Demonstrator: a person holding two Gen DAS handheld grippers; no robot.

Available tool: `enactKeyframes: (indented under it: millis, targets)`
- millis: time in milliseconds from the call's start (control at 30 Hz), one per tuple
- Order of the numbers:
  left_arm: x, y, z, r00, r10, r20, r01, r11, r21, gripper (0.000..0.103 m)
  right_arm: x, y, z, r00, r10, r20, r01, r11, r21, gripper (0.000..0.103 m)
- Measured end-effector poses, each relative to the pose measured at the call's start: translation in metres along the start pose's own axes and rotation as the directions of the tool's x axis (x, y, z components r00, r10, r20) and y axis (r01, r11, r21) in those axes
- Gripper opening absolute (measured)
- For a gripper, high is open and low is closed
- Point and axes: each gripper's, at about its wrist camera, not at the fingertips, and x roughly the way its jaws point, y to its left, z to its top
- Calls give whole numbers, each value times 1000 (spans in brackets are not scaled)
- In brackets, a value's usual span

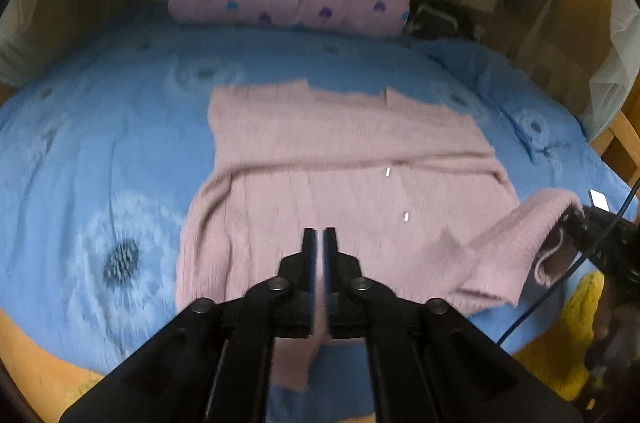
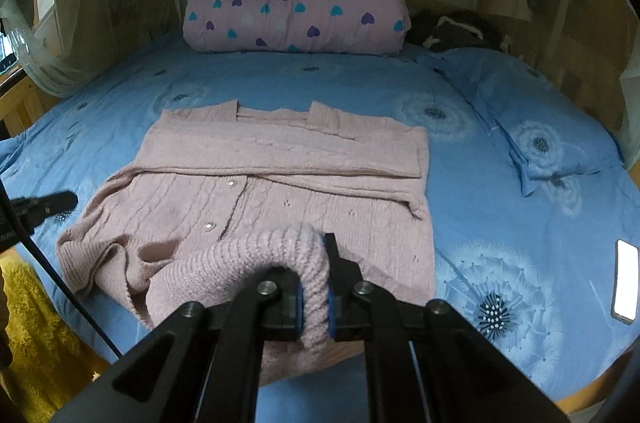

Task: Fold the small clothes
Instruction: 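Grasp the ribbed hem with the right gripper and lift it, then grasp the hem with the left gripper while the right gripper holds it up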

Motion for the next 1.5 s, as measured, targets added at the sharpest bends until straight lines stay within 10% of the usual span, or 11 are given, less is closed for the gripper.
enactKeyframes:
  millis: [167,500,700,1100,1233,1500]
  targets:
    - [12,1,-15,993,-28,-110,31,999,26,24,4,-1,-7,1000,3,-22,-3,1000,2,8]
    - [48,-24,-30,958,29,-285,52,961,272,28,11,-5,-16,998,13,-59,-13,1000,5,8]
    - [63,-20,-20,955,133,-264,-45,949,314,28,15,-5,-18,997,20,-71,-20,1000,0,8]
    - [68,-6,-24,965,107,-239,-28,949,313,42,24,-7,-19,995,33,-92,-32,999,16,8]
    - [62,-7,-29,969,54,-241,18,957,290,5,23,-7,-19,995,33,-92,-32,999,16,8]
    - [22,-4,-23,993,-6,-114,31,976,216,0,14,-12,-14,999,18,-39,-17,999,38,8]
